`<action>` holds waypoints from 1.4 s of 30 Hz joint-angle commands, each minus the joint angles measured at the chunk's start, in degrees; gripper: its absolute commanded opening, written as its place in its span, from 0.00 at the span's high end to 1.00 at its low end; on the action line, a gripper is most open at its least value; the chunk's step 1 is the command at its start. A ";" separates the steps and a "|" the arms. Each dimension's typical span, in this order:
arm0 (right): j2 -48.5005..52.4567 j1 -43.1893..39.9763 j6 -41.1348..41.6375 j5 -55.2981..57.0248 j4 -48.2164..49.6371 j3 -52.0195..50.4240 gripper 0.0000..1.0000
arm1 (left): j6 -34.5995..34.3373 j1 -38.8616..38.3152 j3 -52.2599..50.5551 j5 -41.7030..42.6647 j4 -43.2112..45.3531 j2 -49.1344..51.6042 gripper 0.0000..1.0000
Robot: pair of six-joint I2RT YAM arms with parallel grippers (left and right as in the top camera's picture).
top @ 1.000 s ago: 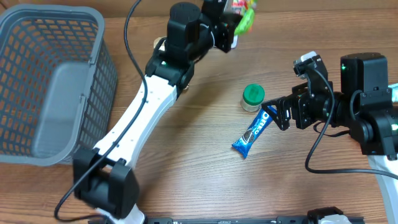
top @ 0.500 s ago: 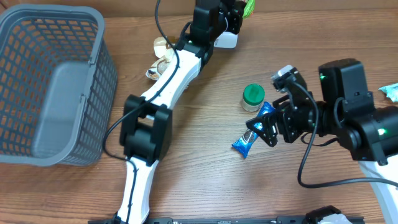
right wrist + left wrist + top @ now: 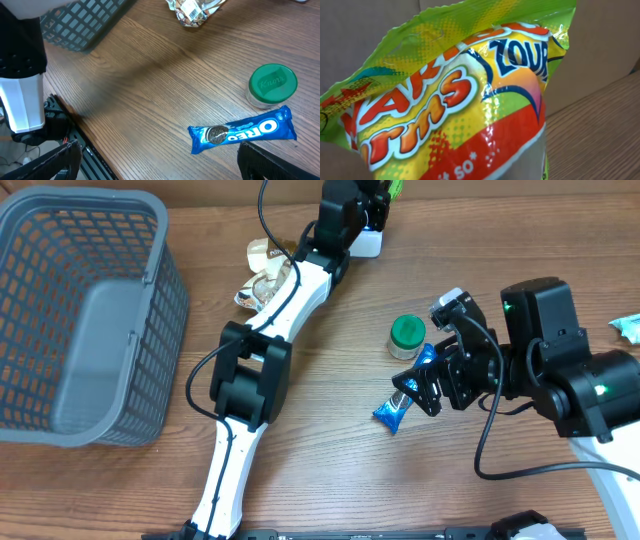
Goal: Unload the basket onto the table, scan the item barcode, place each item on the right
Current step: 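Swing the Haribo bag across toward the table's right side, then release the Haribo bag at the table's right side with the left gripper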
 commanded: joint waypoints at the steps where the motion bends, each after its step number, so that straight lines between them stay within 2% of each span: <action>1: -0.37 0.22 0.00 0.26 0.33 -0.20 0.00 | 2.16 0.26 2.32 -2.36 1.27 -0.04 0.96; 4: -1.05 0.22 0.72 2.03 0.35 -0.20 0.00 | 2.14 0.17 2.32 -2.27 1.01 -0.04 0.96; 9: -5.51 0.17 11.76 19.34 0.92 -0.20 0.00 | 3.08 -2.19 4.66 -1.57 -2.78 -0.07 0.96; 14: -14.47 0.17 17.49 30.47 1.22 -0.20 0.00 | 6.60 -7.56 10.25 -1.53 -10.38 -0.07 0.96; 19: -21.62 0.17 23.15 38.77 -0.61 -0.20 0.00 | 4.50 -12.98 12.07 5.16 -12.15 -0.07 0.96; 23: -22.88 0.17 24.72 39.43 -3.26 -0.20 0.00 | 1.14 -16.76 12.07 9.05 -13.99 -0.07 0.96; 34: -22.77 0.17 24.70 38.21 -3.85 -0.24 0.00 | 2.54 -26.95 12.02 9.40 -16.63 0.66 0.96; 38: -22.77 0.17 24.68 37.00 -3.85 -0.24 0.00 | 2.27 -29.29 12.02 9.38 -15.50 3.15 0.96; 42: -22.77 0.17 24.68 36.17 -3.87 -0.24 0.00 | -2.71 -30.95 12.02 9.38 -11.17 6.84 0.96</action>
